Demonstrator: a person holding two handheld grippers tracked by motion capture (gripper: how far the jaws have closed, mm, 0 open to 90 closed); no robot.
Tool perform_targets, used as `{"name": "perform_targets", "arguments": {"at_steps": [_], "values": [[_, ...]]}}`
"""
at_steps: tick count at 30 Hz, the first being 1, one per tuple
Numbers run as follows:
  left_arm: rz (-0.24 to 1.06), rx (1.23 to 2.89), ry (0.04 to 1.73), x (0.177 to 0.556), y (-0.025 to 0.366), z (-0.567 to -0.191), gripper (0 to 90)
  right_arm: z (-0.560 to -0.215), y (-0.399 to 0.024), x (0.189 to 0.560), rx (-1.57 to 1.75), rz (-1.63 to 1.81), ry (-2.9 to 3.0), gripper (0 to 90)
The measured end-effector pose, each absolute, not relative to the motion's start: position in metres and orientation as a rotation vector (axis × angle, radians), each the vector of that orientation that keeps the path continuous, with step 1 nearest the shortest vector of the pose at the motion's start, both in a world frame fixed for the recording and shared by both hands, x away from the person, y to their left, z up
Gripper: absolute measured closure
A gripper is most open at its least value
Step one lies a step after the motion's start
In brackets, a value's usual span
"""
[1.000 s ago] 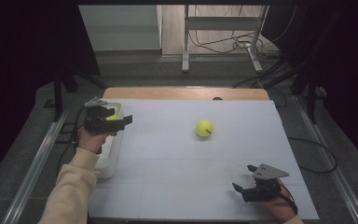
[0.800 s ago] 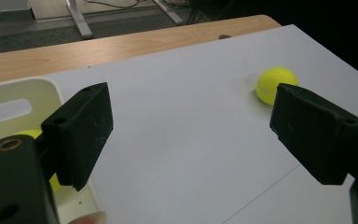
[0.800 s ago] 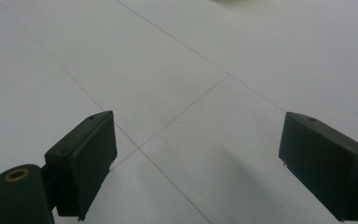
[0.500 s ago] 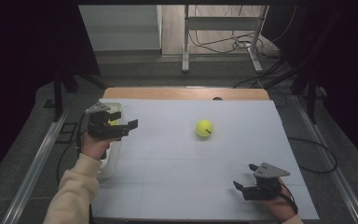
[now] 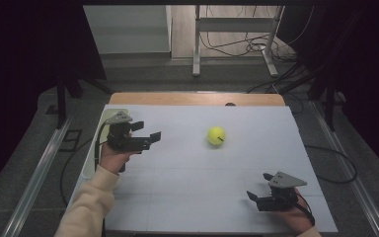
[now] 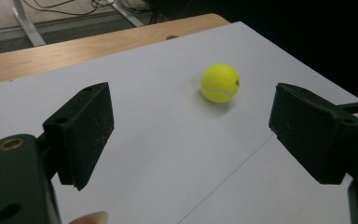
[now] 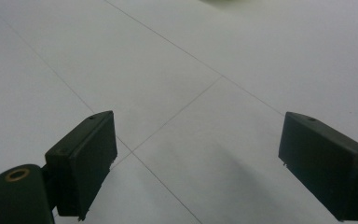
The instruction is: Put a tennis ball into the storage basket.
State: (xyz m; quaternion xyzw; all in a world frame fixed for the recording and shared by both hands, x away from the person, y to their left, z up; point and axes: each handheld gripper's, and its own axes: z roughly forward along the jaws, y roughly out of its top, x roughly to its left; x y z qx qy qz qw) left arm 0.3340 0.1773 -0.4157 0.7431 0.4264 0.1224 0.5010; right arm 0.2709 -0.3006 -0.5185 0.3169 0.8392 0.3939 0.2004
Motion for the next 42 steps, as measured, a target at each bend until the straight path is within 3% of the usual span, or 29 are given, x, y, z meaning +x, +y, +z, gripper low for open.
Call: {"name": "perform_targets", "arguments": {"at_steps": [13,42], "values": [[0.256,1.850,0.968,0.343,0.139,-0.422,14.6,-0.518,-0.300,0.271,0.875,1.102,2.335,12.0],[0.216,1.894,0.942,0.365,0.099,-0.456,14.5,-0.516,-0.300,0.279,0.891,1.146,2.320,12.3]]}}
